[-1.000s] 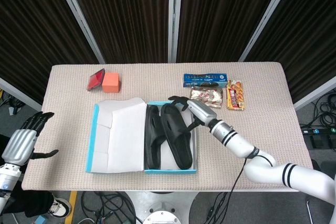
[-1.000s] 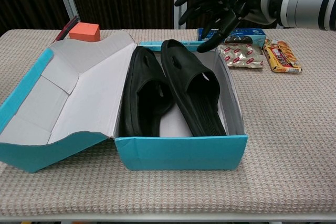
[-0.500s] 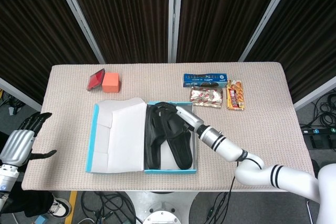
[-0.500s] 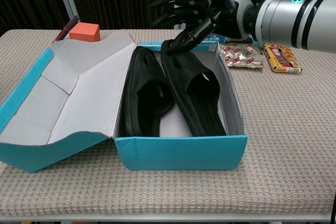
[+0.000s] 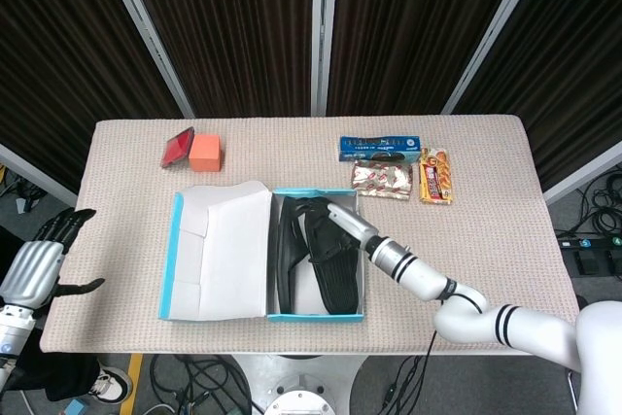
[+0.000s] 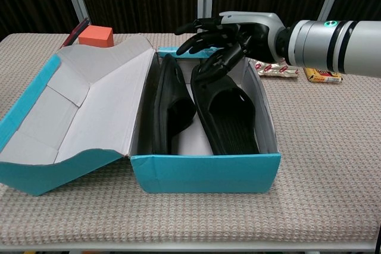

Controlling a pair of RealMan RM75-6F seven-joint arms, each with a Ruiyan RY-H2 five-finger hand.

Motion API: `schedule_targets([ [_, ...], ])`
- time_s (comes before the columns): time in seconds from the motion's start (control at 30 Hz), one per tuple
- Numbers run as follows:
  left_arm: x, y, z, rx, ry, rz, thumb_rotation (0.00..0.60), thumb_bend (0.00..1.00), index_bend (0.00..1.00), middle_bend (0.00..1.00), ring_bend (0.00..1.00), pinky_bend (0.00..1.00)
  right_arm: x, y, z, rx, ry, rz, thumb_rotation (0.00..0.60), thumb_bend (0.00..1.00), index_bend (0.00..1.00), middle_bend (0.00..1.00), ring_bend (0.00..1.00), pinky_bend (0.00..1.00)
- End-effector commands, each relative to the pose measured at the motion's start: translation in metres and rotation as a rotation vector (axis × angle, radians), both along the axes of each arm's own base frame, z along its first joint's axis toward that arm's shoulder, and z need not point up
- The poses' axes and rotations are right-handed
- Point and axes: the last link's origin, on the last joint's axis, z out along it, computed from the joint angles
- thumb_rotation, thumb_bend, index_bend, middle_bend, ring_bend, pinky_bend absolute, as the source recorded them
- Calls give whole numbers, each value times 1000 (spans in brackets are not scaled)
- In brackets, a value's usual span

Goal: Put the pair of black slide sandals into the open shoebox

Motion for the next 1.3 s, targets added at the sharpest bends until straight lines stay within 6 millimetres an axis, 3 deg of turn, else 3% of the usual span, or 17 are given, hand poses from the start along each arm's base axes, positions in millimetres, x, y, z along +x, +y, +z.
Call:
schedule_targets([
  [0.03,0,0,0,1,0,-1,600,0,80,91,0,115,8,-1,10,-26,-38,20,600,0,115,205,103,297],
  [0.27,3,1,-1,0,4,-7,600,0,80,91,0,114,17,0,50,-131,-67,94,600,0,115,208,103,297],
  [0.4,4,2,-2,-1,19,-12,600,0,80,91,0,114,-18,6,81,-369,194,228,600,0,111,200,87,260],
  [0.5,4,2,-2,6,30,-18,600,0,80,91,0,114,-49,22,101,-532,409,261,600,0,79,153,15,166],
  [0.8,5,-3,-3,14,55,-24,600,0,80,91,0,114,-139,106,145,-755,745,62,600,0,12,46,0,9],
  [1.0,8,-6,-9,14,72,-37,600,0,80,91,0,114,-184,151,149,-766,915,-68,600,0,0,20,0,0],
  [1.13,9,-7,-11,28,78,-49,600,0,80,91,0,113,-204,162,145,-722,984,-104,600,0,0,0,0,0],
  [1.3,8,-7,-13,36,92,-49,600,0,80,91,0,112,-210,163,145,-714,1017,-90,600,0,0,0,0,0],
])
